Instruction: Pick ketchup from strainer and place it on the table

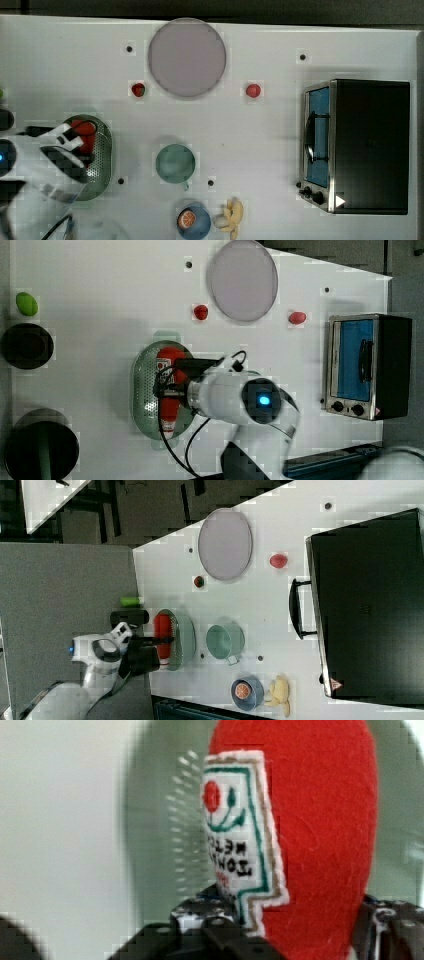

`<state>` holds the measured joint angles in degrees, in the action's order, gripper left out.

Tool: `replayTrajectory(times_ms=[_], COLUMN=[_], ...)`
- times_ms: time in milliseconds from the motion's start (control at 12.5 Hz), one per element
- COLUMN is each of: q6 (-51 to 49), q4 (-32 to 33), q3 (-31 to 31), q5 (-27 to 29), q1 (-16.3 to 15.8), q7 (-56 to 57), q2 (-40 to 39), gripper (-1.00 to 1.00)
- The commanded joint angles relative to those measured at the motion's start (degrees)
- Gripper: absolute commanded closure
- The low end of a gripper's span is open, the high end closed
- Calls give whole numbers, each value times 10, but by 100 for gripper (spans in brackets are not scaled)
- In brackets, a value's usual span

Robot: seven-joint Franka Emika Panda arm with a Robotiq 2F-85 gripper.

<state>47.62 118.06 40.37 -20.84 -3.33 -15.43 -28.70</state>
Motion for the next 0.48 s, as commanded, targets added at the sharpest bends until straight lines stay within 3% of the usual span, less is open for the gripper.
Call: replayTrajectory(times_ms=[80,480], q6=[-49,-166], q4=[-34,-65], q3=[38,14], q5=[63,81], q1=[31,78], q7=[-17,77], q2=[97,159], gripper=[-21,-21])
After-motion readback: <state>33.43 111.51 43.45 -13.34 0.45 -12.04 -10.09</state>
